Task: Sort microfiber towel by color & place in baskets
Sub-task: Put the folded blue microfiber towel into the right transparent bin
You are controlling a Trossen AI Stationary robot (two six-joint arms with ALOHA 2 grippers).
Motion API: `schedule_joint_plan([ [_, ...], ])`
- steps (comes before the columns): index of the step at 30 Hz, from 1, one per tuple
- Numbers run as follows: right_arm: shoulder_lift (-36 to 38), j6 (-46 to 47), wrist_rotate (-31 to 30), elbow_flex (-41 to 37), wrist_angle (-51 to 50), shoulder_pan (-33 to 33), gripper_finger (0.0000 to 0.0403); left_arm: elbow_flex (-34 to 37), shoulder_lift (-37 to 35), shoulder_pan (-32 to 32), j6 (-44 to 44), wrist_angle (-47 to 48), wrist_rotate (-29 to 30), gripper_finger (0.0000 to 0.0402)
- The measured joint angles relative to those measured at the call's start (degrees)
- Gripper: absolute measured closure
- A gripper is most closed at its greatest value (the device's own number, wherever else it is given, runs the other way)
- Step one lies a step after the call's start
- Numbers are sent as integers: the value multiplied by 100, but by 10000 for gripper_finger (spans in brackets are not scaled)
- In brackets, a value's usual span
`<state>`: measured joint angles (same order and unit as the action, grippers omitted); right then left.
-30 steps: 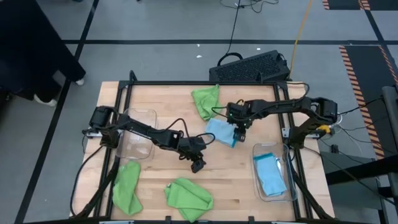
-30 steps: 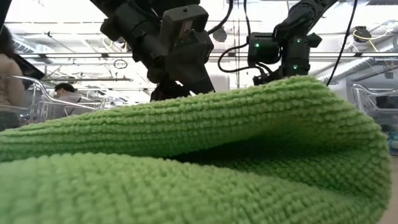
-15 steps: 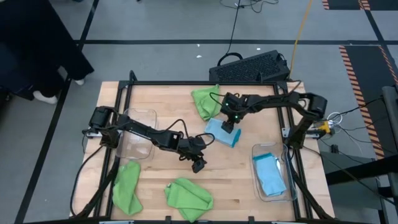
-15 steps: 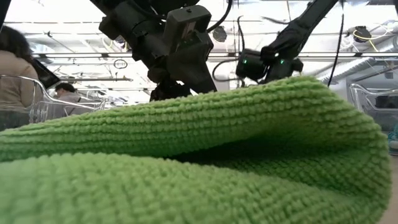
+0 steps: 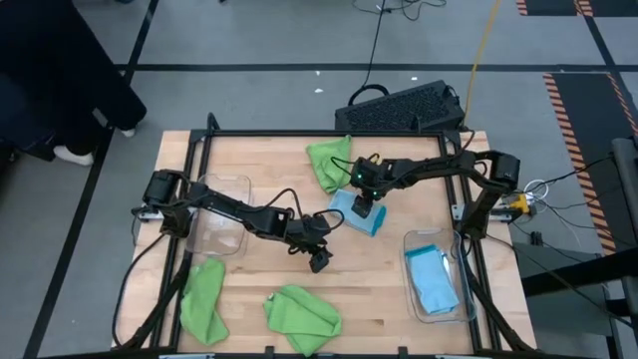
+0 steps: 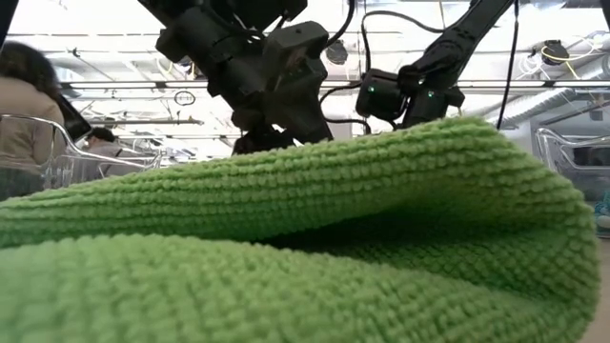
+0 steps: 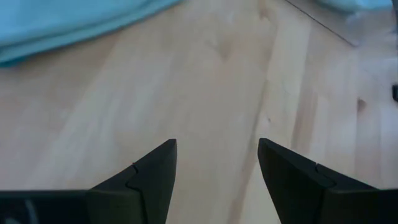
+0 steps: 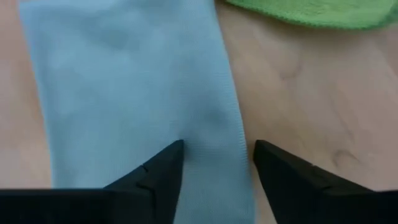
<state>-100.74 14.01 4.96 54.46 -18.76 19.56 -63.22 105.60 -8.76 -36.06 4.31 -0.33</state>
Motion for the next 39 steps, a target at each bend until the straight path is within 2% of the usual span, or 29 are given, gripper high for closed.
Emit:
schedule_joint_plan([
  [8, -156, 509, -524, 15, 39, -475, 286, 0, 0, 333, -454, -489, 729, 174],
  [13, -194, 612, -544, 13, 48, -669, 331, -2, 0, 716, -251, -767, 797, 174],
  [18, -191, 364, -491, 11, 63, -670, 389, -2, -74, 964, -467, -317, 641, 174],
  [20, -131, 325, -459, 7, 47, -626, 388, -3, -222, 989, -724, 164, 485, 174],
  [23, 78, 318, -471, -2, -8, -575, 388, -4, -637, 941, -820, 1437, 525, 174],
  [26, 396, 307, -537, -52, -221, -555, 390, -4, -1153, 836, -926, 2536, 1103, 174],
  [28, 606, 223, -555, -29, -133, -512, 390, -4, -1462, 792, -998, 2854, 1418, 174],
  [31, 737, -51, -630, -9, -203, -493, 390, -4, -1887, 845, -889, 2836, 1780, 174],
  [34, 719, -249, -662, -21, -431, -499, 390, -4, -2156, 978, -651, 2429, 2112, 174],
  [39, 881, -98, -1354, -20, -633, -739, 390, -2, -2453, 1321, -136, 1474, 2879, 174],
])
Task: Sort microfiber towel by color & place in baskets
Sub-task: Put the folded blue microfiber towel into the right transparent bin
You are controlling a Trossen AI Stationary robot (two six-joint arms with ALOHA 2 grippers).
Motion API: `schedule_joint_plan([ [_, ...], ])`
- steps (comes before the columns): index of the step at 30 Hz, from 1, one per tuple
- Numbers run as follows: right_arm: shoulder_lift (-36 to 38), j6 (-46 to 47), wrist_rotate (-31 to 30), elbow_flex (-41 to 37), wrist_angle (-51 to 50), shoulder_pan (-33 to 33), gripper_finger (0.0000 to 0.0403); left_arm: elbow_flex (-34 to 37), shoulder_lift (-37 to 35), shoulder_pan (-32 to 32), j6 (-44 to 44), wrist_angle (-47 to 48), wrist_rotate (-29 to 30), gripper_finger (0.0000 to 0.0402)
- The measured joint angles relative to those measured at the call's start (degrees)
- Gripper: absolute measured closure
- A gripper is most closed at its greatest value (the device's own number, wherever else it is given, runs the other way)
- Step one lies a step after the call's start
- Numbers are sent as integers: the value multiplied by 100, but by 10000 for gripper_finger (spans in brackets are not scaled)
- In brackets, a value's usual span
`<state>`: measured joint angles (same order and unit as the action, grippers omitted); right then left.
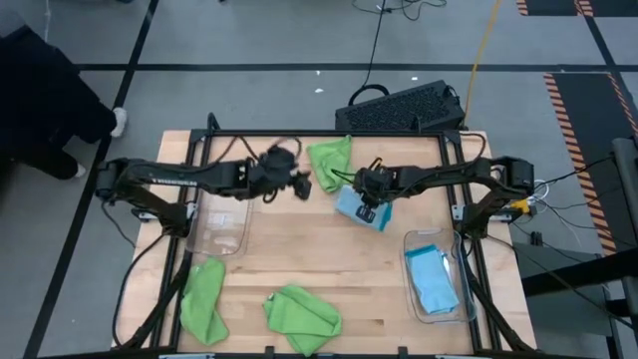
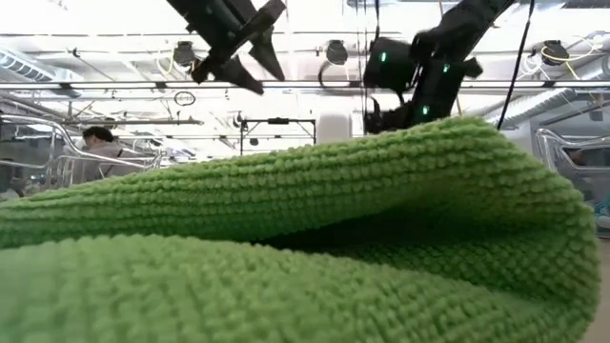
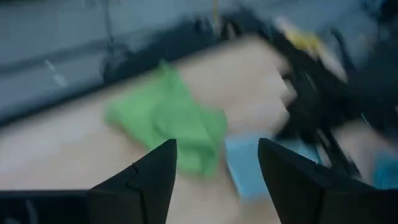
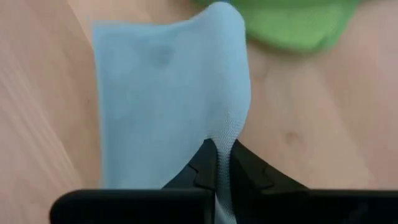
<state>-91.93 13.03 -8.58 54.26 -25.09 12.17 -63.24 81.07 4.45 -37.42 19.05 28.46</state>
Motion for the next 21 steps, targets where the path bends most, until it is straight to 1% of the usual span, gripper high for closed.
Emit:
schedule_joint_plan([
  [2, 165, 147, -422, 8, 88, -160, 390, 0, -85, 121, 353, -450, 372, 174],
  [5, 365, 473, -669, 11, 3, -327, 391, -5, -215, 252, 863, -1140, 796, 174],
  [7, 424, 856, -681, 96, -422, -425, 391, -2, -326, 290, 1153, -1375, 931, 174],
  [9, 415, 1311, -677, 254, -1144, -511, 391, 0, -362, 304, 1520, -1769, 956, 174],
  [11, 376, 1745, -666, 385, -1750, -642, 391, -1, -389, 293, 2003, -2010, 913, 174],
  [13, 375, 2139, -665, 500, -1999, -828, 391, 4, -440, 293, 2491, -2255, 691, 174],
  [15, 377, 2575, -660, 660, -1970, -1041, 391, 0, -467, 293, 2809, -2576, 348, 174],
  [18, 283, 3378, -734, 996, -1840, -1305, 391, 0, -465, 293, 3206, -2661, 28, 174],
  [21, -108, 4046, -1089, 1502, -1847, -1475, 391, 2, -555, 247, 3504, -2452, 6, 174],
])
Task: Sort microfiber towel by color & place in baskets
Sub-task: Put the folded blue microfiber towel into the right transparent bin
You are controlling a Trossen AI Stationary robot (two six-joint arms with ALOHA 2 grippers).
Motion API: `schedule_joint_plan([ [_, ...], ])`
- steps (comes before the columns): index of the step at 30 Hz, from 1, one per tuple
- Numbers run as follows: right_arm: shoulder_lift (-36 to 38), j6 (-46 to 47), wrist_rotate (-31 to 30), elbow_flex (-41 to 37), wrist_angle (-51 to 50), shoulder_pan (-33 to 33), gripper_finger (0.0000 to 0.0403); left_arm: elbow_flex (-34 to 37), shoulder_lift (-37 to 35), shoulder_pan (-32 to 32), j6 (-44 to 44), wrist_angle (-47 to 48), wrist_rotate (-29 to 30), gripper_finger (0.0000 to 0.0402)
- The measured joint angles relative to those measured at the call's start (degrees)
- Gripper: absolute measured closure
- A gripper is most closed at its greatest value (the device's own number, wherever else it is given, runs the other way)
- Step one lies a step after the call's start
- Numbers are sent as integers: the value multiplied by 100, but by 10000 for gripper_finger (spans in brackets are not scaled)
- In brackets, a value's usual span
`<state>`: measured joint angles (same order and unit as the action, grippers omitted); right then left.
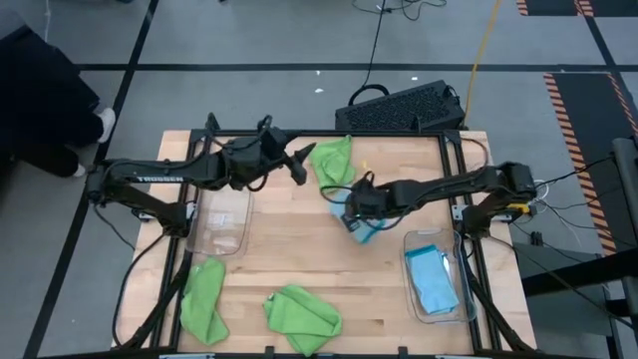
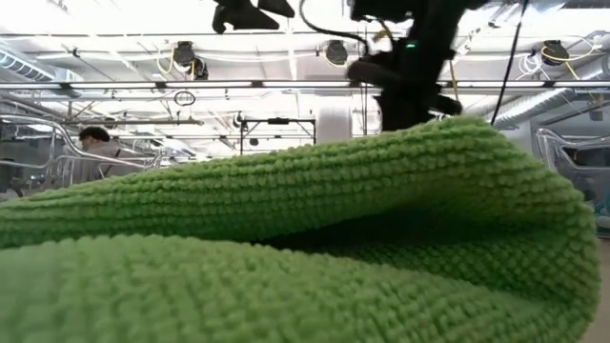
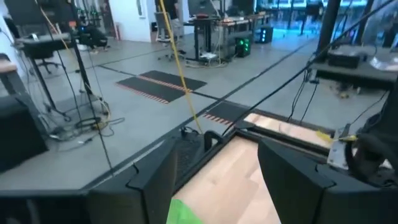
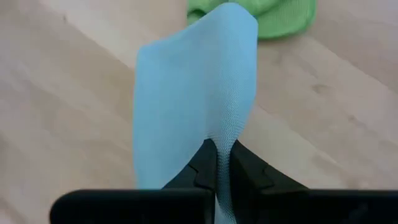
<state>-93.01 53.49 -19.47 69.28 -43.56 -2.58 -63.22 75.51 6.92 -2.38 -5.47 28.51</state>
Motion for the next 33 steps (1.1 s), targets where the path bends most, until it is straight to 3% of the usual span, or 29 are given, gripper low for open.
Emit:
schedule_joint_plan([
  [10, -2300, 1240, 174, 2813, -1502, -803, 391, -8, -1310, -914, -66, 2645, -21, 174],
  [16, -2629, 2311, 708, 4179, -2753, -1441, 391, 0, -2139, -1530, -829, 3903, -1, 174],
  [19, -2436, 2985, 854, 4284, -2936, -1778, 391, 5, -2454, -1762, -1199, 4332, 226, 174],
  [25, -1881, 4740, 910, 4286, -3547, -2604, 391, 44, -2624, -1949, -1094, 4197, 1095, 174],
  [30, -1562, 6275, 1020, 4286, -4591, -3270, 386, 44, -2493, -1944, -947, 3713, 1086, 174],
  [33, -1241, 6806, 1225, 3892, -4571, -3554, 388, 44, -2351, -1940, -928, 3500, 1057, 174],
])
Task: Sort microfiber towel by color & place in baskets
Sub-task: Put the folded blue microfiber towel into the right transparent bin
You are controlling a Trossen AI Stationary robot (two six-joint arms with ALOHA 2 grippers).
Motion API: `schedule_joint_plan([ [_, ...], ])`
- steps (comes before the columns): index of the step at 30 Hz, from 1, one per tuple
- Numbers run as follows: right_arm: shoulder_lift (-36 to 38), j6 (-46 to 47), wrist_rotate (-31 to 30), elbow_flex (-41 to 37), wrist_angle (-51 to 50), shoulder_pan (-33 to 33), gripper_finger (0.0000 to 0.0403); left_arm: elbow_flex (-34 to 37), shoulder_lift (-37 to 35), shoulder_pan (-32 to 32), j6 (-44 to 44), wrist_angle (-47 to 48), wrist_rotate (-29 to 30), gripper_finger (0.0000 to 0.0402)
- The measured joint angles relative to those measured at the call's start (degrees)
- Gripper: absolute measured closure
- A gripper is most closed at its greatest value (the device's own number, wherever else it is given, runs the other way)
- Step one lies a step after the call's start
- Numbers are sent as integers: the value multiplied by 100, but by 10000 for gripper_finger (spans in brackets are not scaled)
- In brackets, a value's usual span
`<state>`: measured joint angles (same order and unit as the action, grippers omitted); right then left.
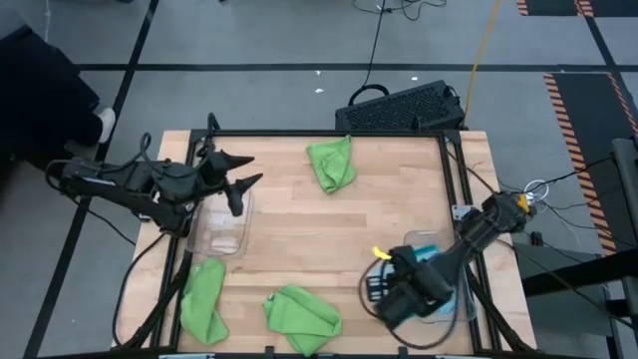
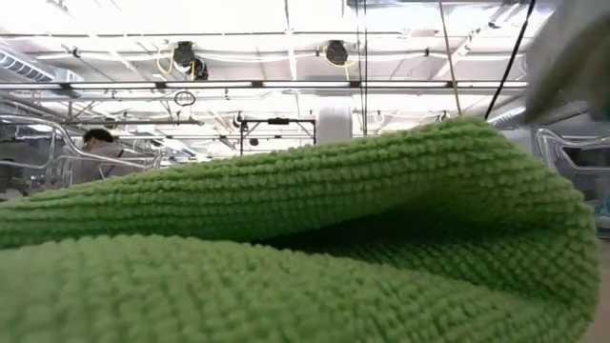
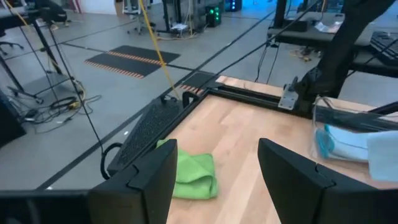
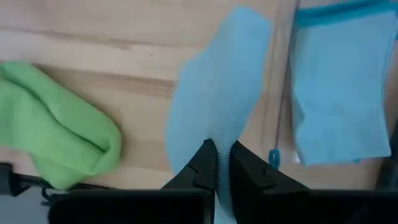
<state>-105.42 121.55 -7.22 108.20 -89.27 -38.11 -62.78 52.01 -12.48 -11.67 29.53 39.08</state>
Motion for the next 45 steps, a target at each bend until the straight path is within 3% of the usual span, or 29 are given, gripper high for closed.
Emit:
schedule_joint_plan([
  [5, 698, 161, 521, -1469, 691, -196, 389, 0, 424, 207, 46, -83, -72, 174],
  [10, 1636, 182, 423, -2941, 1351, -306, 389, 2, 991, 349, -609, -144, -599, 174],
  [16, 2935, 137, 417, -4459, 1519, -534, 389, 2, 1469, 34, -976, -1154, -500, 174],
  [23, 3976, 117, 426, -6296, 3179, -967, 386, -2, 2121, -50, 613, -2629, -510, 174],
  [27, 4015, 139, 475, -7085, 4433, -1169, 384, 0, 2642, -20, 736, -3101, -536, 174],
  [35, 4019, 217, 1157, -7257, 3610, -1503, 381, -112, 3318, -41, 713, -4335, 18, 174],
  [45, 4394, 163, 788, -6392, 3427, -1525, 384, -439, 3324, -24, 2189, -4321, 414, 174],
])
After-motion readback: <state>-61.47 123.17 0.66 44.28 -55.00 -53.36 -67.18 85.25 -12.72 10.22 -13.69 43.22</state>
